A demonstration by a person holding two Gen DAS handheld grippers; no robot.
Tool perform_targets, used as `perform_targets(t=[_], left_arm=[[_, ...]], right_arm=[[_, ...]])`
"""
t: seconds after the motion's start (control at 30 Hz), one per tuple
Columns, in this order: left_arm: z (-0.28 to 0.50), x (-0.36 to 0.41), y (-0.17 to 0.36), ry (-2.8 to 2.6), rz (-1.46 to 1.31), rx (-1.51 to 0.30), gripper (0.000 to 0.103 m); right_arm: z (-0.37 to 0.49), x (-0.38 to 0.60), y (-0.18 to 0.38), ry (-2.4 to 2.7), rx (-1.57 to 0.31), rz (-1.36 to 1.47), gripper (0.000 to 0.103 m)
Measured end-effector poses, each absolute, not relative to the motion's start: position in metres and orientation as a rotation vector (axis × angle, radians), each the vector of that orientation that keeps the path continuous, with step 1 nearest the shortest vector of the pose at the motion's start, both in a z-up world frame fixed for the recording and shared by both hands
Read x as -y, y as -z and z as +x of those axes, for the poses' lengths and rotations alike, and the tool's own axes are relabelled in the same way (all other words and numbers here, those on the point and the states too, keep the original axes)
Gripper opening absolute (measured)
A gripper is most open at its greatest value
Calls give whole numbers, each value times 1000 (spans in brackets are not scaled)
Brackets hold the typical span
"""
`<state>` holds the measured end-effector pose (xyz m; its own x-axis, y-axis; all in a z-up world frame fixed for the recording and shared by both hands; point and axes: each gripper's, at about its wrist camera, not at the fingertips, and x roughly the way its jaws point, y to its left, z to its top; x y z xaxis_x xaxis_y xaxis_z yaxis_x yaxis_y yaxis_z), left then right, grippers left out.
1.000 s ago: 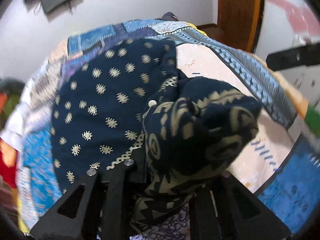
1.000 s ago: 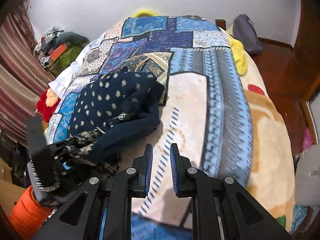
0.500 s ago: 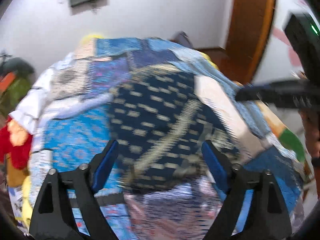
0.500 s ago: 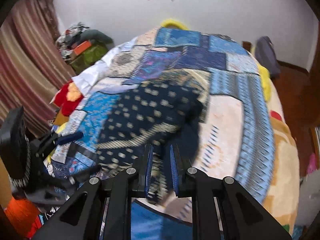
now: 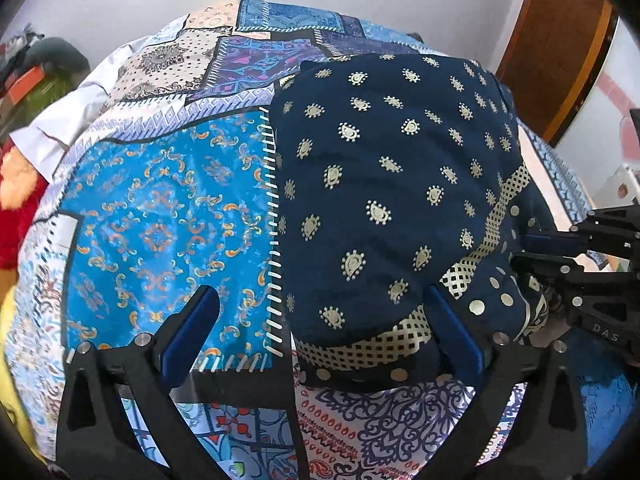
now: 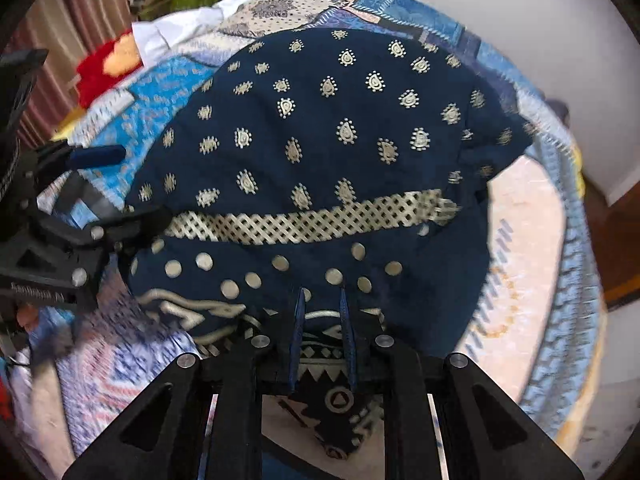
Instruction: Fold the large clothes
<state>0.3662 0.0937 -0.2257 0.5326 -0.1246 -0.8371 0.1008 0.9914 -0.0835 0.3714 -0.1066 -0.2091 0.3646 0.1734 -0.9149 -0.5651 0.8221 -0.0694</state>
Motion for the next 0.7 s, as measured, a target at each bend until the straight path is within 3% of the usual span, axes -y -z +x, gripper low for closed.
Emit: perform_targets(t=[0.23,0.3,0.33,0.37,0.43,0.7], left_arm=[[343,-92,221,124,50,-986,103],[336,-91,221,130,94,-991,103],[332,-91,223,124,122,-1011,103],[329,-92,228,98,167,-1036,103],[322,-97,237,42,252,-1058,98],[328,-147,198,-40,149,-993,98]], right_arm=[[358,132,209,-396,-1102,-440,14],[360,142,210,-374,-1106,-448,23],[359,148,209,-388,-1107,-425,34],[359,156,208,-380,-1114,-408,60],[360,169,205,-314,-1094,-423,88],[376,222,170,-327,-1086,-217,89]])
